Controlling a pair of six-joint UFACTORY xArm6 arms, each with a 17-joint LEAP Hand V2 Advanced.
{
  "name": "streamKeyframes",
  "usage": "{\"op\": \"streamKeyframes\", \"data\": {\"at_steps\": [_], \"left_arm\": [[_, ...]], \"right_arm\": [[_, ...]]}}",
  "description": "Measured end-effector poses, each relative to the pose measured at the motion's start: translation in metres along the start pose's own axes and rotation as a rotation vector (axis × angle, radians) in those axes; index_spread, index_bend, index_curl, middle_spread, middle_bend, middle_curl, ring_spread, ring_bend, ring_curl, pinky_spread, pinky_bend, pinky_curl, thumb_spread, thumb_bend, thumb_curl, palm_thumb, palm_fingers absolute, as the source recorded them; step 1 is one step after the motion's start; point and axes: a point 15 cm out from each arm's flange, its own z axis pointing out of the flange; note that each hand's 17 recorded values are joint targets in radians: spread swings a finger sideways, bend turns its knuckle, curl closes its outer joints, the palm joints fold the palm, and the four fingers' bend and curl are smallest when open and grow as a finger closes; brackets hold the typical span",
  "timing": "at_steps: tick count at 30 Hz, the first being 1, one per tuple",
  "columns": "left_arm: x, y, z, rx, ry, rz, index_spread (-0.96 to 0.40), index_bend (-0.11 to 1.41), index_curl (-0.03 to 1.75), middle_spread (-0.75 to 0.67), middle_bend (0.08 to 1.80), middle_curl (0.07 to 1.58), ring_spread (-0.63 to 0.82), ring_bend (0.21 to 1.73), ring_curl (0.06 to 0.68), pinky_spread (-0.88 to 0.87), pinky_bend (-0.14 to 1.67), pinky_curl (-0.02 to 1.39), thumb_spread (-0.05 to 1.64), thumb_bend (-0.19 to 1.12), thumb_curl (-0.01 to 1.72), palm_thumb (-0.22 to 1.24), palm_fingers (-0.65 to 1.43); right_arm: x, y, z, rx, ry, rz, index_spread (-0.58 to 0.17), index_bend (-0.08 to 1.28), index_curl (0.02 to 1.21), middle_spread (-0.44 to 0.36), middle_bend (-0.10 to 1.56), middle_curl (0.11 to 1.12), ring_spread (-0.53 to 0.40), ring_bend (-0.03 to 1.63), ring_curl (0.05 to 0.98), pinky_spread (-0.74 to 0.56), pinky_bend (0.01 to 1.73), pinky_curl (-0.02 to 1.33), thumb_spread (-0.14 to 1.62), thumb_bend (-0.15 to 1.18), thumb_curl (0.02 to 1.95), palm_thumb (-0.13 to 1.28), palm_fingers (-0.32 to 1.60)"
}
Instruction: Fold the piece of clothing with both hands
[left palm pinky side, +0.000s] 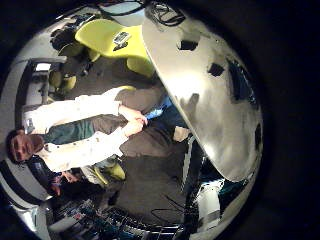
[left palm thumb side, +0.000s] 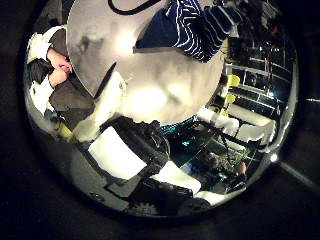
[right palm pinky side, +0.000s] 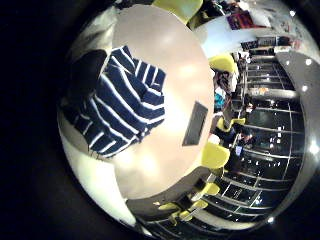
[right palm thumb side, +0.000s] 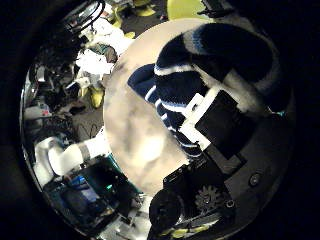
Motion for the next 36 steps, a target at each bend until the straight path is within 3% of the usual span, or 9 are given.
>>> {"op": "streamKeyframes", "data": {"at_steps": [3,4,5,6,7,9,15,22,36], "left_arm": [[0.0,0.005,-0.001,0.008,0.001,-0.009,-0.04,0.18,0.4,0.01,0.21,0.44,-0.07,0.73,0.258,0.03,0.38,0.43,1.23,-0.01,0.35,0.64,0.31],[0.001,0.006,-0.002,0.013,0.002,-0.013,-0.04,0.18,0.39,0.01,0.21,0.44,-0.07,0.73,0.258,0.03,0.38,0.43,1.23,-0.01,0.35,0.64,0.32],[0.001,0.007,-0.002,0.013,0.002,-0.014,-0.04,0.18,0.4,0.01,0.21,0.44,-0.07,0.73,0.257,0.03,0.38,0.43,1.23,-0.01,0.35,0.65,0.32],[0.001,0.008,-0.003,0.015,0.001,-0.016,-0.03,0.18,0.4,0.01,0.21,0.44,-0.07,0.73,0.257,0.03,0.38,0.43,1.23,-0.01,0.35,0.65,0.32],[0.002,0.009,-0.003,0.015,0.003,-0.019,-0.03,0.18,0.4,0.01,0.2,0.44,-0.07,0.73,0.257,0.03,0.38,0.43,1.23,-0.01,0.35,0.65,0.32],[0.004,0.013,-0.001,0.008,0.006,-0.019,-0.03,0.18,0.4,0.01,0.2,0.44,-0.07,0.73,0.256,0.03,0.38,0.43,1.22,-0.01,0.35,0.65,0.32],[0.014,0.019,-0.003,0.013,0.008,-0.024,-0.03,0.18,0.4,0.01,0.2,0.44,-0.07,0.73,0.255,0.03,0.38,0.42,1.22,-0.02,0.34,0.61,0.32],[0.036,0.033,-0.021,0.051,0.0,-0.024,-0.04,0.18,0.4,0.01,0.21,0.44,-0.07,0.74,0.255,0.02,0.38,0.42,1.22,-0.02,0.33,0.54,0.33],[0.091,0.055,-0.028,0.006,-0.023,-0.068,-0.08,0.18,0.41,-0.01,0.21,0.45,-0.08,0.73,0.246,0.0,0.39,0.41,1.22,-0.02,0.34,0.49,0.36]], "right_arm": [[0.002,-0.003,0.006,0.002,0.003,-0.008,-0.339,0.84,0.91,-0.197,1.2,0.9,-0.258,1.39,0.799,-0.27,1.15,1.11,1.22,-0.04,0.7,0.72,0.73],[0.005,-0.002,0.007,0.0,0.003,-0.006,-0.365,0.49,0.83,-0.217,1.04,0.84,-0.281,1.45,0.792,-0.34,1.21,1.07,1.24,-0.03,0.66,0.69,0.35],[0.009,0.0,0.008,-0.001,0.002,-0.002,-0.371,0.46,0.82,-0.221,1.03,0.84,-0.283,1.45,0.788,-0.36,1.22,1.06,1.24,-0.03,0.66,0.68,0.36],[0.012,0.001,0.009,-0.002,0.0,0.004,-0.403,0.27,0.71,-0.247,0.85,0.77,-0.292,1.41,0.752,-0.38,1.25,1.02,1.25,-0.02,0.63,0.67,0.1],[0.016,0.003,0.01,-0.002,-0.004,0.014,-0.427,0.24,0.67,-0.249,0.74,0.72,-0.276,1.31,0.719,-0.33,1.19,1.01,1.24,-0.03,0.61,0.66,-0.12],[0.029,0.008,0.009,-0.002,-0.004,0.037,-0.482,0.14,0.55,-0.228,0.6,0.63,-0.229,1.16,0.645,-0.25,1.1,0.96,1.22,-0.04,0.58,0.61,-0.18],[0.065,0.025,-0.027,0.06,-0.003,0.085,-0.542,0.1,0.38,-0.147,0.34,0.48,-0.04,0.91,0.498,0.01,0.97,0.86,1.16,-0.05,0.5,0.47,-0.19],[0.126,0.092,-0.07,0.121,-0.05,0.217,-0.492,0.14,0.29,-0.093,0.28,0.42,0.074,0.79,0.407,0.25,0.83,0.73,1.13,-0.03,0.45,0.41,-0.04],[0.173,0.225,-0.059,-0.074,-0.175,0.383,-0.435,0.16,0.28,-0.132,0.29,0.38,0.065,0.72,0.331,0.39,0.68,0.57,1.15,-0.03,0.37,0.37,0.05]]}}
